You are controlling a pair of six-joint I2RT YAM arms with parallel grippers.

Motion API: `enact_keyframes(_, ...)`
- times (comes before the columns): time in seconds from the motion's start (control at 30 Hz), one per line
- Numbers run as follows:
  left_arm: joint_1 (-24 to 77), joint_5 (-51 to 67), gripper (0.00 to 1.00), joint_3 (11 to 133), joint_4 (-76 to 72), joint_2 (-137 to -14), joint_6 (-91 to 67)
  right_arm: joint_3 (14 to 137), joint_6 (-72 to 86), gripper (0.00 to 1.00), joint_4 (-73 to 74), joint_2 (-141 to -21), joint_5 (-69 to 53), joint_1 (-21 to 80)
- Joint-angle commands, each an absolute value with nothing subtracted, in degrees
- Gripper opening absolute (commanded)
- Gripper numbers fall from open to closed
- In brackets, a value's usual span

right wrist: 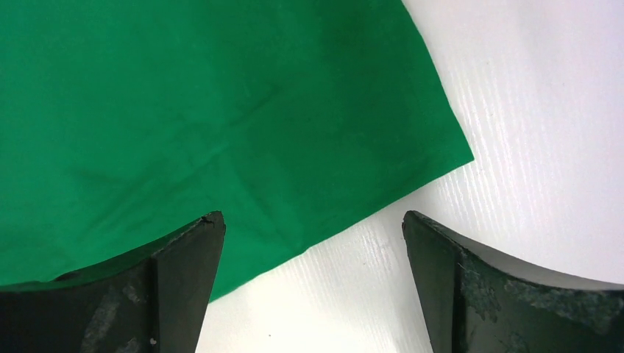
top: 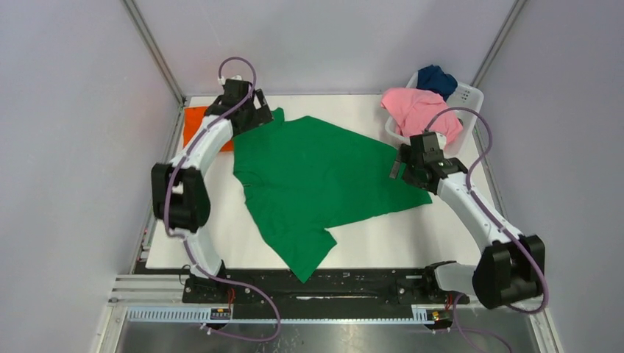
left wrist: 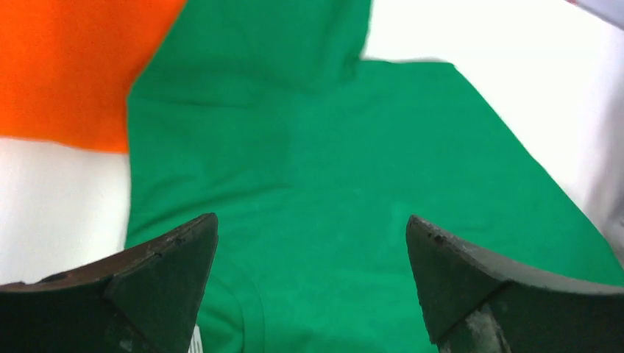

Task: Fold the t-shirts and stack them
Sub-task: Flatten out the tshirt

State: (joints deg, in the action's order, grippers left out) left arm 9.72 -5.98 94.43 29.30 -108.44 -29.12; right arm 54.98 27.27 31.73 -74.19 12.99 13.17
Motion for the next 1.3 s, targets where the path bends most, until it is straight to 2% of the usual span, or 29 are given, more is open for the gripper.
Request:
enact_keyframes(0.0, 12.94, -0.52, 0.99, 79.98, 26.82, -89.25, -31.29, 52.86, 29.93, 0.99, 28.83, -66.56, 16.36, 12.02)
enact_keyframes(0.13, 19.89, 1.54, 0.99, 61.81, 24.44, -75.31, -32.69, 47.49, 31.24, 0.99, 28.12, -60.71, 12.75, 8.73)
enact_keyframes(0.3, 36.70, 3.18, 0.99, 45.01, 27.09, -63.39, -35.66, 43.04, 31.13, 0.99, 27.24, -56.19, 7.77, 3.72)
enact_keyframes(0.4, 50.81, -2.42, 0.99, 41.83, 33.15, -61.55, -40.28, 42.08, 30.78, 0.99, 27.23, -55.09, 6.23, 2.26)
enact_keyframes(0.57, 67.06, -8.77, 0.99, 43.29, 38.47, -68.18, -48.97, 41.95, 30.60, 1.00, 27.13, -54.76, 5.20, 2.15)
enact_keyframes(0.77, 76.57, -11.27, 0.95, 48.98, 41.51, -78.72, -54.03, 41.35, 30.13, 1.00, 27.22, -54.34, 5.65, 1.97)
enact_keyframes(0.93, 80.03, -8.99, 0.85, 50.79, 42.99, -85.14, -56.03, 41.10, 30.15, 1.00, 27.21, -54.05, 6.62, 1.91)
enact_keyframes(1.1, 80.47, -9.50, 0.65, 49.85, 41.68, -88.73, -58.35, 41.00, 29.89, 1.00, 27.20, -53.74, 6.89, 1.72)
enact_keyframes(1.17, 80.43, -10.63, 0.52, 49.56, 41.89, -89.37, -59.73, 40.92, 29.90, 0.99, 27.22, -53.66, 7.23, 1.63)
enact_keyframes(1.27, 80.42, -12.00, 0.40, 49.48, 41.92, -90.98, -61.08, 40.88, 29.97, 1.00, 27.18, -53.71, 7.28, 1.50)
